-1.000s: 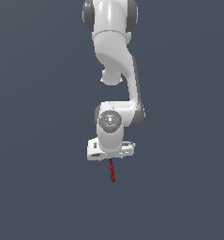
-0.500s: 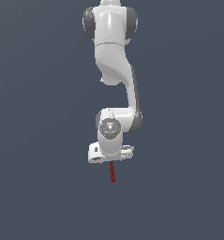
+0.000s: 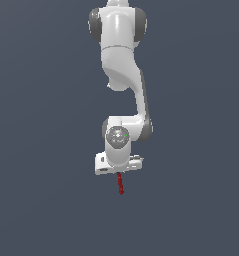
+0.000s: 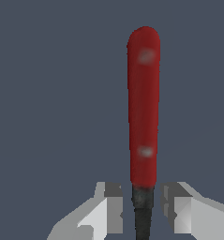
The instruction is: Pick up the object and move it to a goal position.
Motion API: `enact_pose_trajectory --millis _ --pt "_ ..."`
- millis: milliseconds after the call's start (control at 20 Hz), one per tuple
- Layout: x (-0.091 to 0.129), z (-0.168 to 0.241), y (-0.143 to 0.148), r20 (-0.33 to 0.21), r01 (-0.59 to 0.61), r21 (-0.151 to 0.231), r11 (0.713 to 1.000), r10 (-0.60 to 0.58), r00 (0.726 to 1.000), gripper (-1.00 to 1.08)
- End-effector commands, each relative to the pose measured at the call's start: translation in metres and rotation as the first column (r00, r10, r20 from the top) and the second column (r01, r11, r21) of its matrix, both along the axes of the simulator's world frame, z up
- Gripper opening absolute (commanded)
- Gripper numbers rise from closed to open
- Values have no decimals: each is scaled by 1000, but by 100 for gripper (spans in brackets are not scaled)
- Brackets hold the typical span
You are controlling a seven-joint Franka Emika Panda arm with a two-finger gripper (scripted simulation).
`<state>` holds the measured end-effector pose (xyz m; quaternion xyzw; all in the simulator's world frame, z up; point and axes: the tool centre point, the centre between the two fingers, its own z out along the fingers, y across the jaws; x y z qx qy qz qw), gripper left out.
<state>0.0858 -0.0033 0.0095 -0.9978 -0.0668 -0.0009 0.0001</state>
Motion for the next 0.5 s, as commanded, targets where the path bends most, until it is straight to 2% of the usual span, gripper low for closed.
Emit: enact_pose_trajectory --millis 0,450 --pt "-1 -3 -1 -2 1 0 1000 -1 1000 -100" --pt "-1 19 -5 0 0 0 1000 0 1000 -100"
